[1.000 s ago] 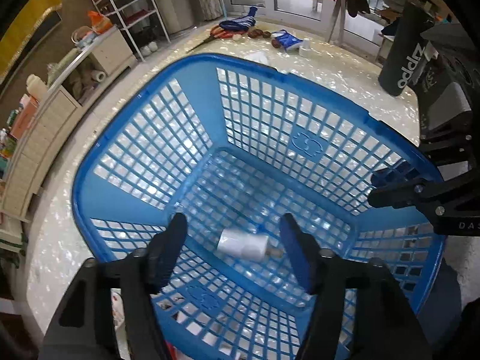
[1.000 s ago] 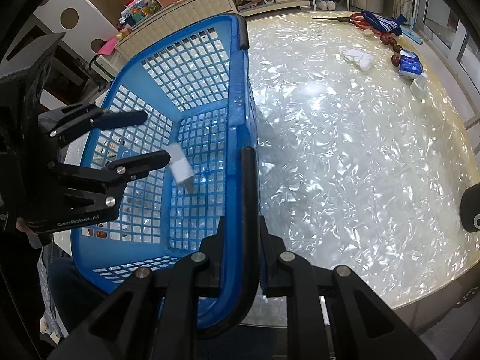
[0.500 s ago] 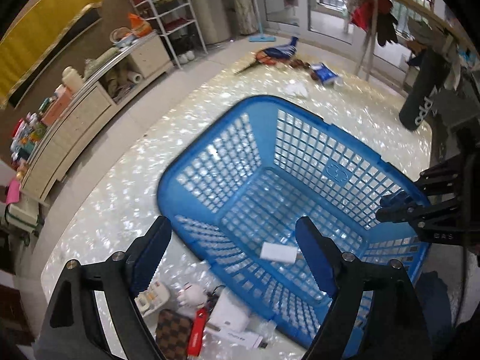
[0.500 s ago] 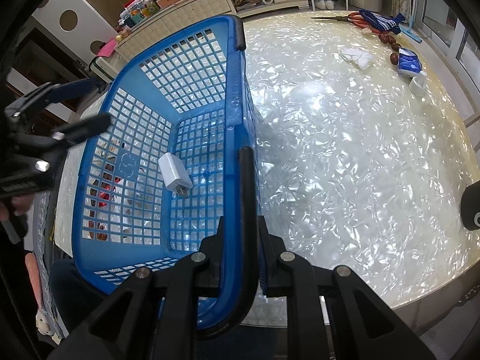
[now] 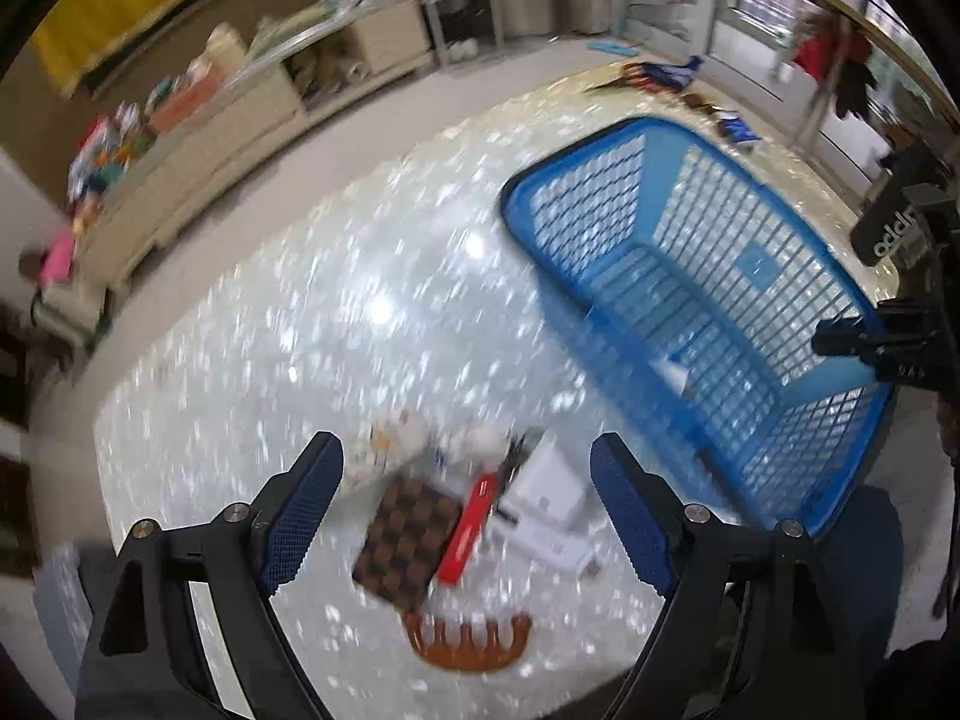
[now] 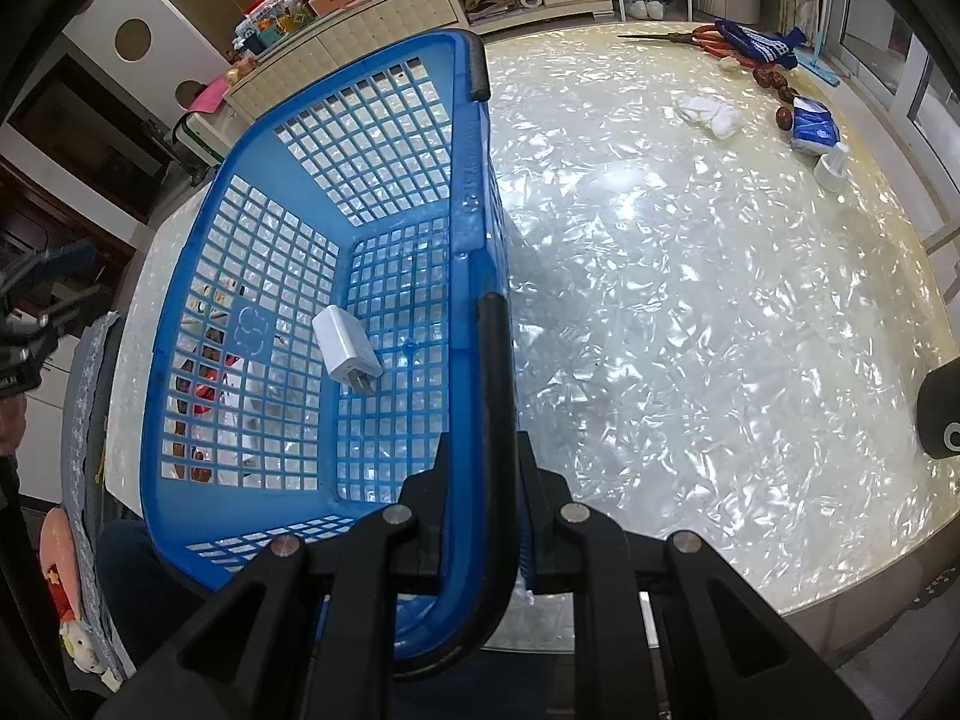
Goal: Organize rigid objects
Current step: 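Open the left gripper to drop the charger into the basket, then move the left gripper back to the items and over the brown comb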
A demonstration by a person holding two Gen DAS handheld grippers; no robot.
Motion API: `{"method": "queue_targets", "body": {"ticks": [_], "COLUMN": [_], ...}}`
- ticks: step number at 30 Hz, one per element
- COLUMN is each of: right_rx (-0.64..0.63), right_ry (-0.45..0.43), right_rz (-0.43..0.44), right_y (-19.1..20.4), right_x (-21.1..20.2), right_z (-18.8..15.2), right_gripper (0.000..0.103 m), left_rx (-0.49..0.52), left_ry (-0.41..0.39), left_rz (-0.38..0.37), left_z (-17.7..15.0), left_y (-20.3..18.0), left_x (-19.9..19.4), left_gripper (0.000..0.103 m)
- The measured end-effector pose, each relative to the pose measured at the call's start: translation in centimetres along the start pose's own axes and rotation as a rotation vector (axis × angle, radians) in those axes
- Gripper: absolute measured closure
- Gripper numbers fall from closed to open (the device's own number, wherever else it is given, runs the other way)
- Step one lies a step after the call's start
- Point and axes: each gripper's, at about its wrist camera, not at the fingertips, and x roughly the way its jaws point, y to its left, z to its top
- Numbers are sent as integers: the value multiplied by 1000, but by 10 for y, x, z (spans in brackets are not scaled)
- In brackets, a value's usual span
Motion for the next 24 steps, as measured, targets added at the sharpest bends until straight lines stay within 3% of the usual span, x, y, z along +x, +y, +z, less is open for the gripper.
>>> {"method": "queue_targets", "body": {"ticks": [4,17,20,24], "right_rx": [-1,-6,-7,-7], "right_ry": [-3,-10,-11,-11], "right_rz": [4,18,19,24], "right_y": [0,-2,-3,-4], "right_x": [0,-1,-1,-1], "right_z": [0,-2,-3,-3], "right_gripper": [88,88,88,88], "left_rx": [-116,-548,-644,-745], "left_ry": [80,315,346,375], "left_rz": [-24,-71,-107,-97], "left_z": [-29,-112,-128,-147], "left_y": [21,53,57,61], "left_x": [9,66,80,94], "left_gripper": [8,1,1,1]}}
